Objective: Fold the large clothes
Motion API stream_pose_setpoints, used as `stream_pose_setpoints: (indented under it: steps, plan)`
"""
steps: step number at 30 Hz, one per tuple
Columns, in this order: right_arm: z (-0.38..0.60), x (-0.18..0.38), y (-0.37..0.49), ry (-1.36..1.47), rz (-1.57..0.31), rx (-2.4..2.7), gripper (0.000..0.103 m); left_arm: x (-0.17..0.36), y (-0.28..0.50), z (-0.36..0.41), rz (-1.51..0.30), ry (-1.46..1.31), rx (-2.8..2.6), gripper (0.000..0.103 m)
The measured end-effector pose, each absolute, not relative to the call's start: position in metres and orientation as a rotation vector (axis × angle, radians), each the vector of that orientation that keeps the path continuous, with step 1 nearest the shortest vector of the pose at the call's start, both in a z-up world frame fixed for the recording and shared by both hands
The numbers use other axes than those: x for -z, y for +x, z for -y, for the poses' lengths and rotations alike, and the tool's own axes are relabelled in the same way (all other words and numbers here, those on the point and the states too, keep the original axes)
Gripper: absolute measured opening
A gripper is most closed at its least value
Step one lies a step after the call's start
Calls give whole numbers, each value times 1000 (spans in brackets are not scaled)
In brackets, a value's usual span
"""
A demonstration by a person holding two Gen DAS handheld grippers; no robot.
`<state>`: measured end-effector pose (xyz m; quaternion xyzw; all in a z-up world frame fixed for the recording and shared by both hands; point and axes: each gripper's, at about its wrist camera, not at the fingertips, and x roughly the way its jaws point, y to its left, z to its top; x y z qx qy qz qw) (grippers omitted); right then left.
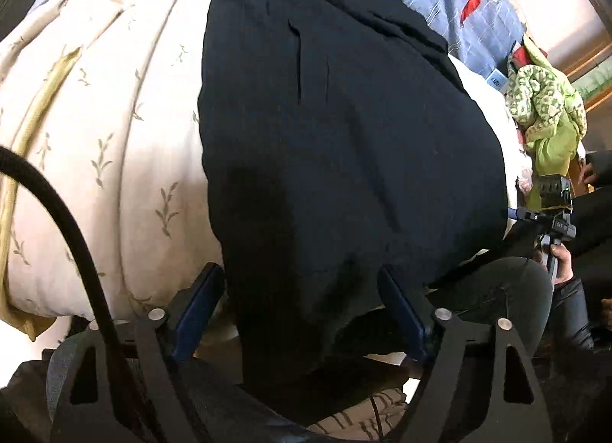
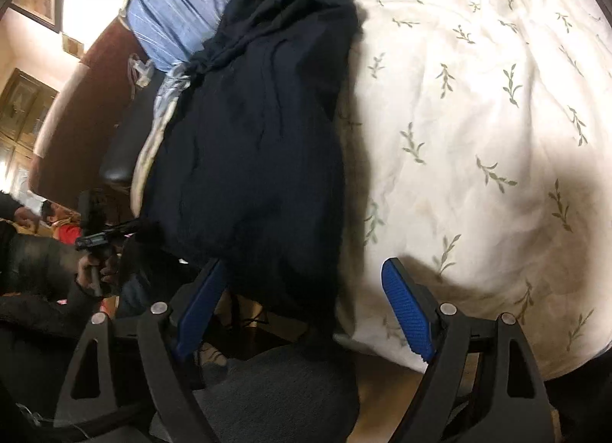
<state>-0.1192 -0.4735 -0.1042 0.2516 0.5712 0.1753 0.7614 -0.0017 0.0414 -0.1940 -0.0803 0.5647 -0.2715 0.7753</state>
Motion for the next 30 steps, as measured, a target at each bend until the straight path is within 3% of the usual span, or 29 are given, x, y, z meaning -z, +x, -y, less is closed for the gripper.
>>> stream_pose_setpoints:
  steps: [11,13,17,25,29,30]
  plan:
    - [460,113,-110,549,-1273,-453,83,190,-11,-37,-1210,-145,594,54]
    - [456,113,-109,522,-1286,-464,83,190,-11,-35,-1216,-149,614,54]
    - [449,117,-107,508,-1289,-462,62,192,-11,-25,-1212,-110,611,52]
    - [444,119,-101,490,-1307,-446,56,195,-9,-18,-1211,-84,620,51]
    - [449,124,-103,494,-1328,-432,28,197,-6,-24,-1223,-117,612,41]
    - [451,124,-104,501,-1332,-437,26,197,-6,-26,-1229,-125,606,39]
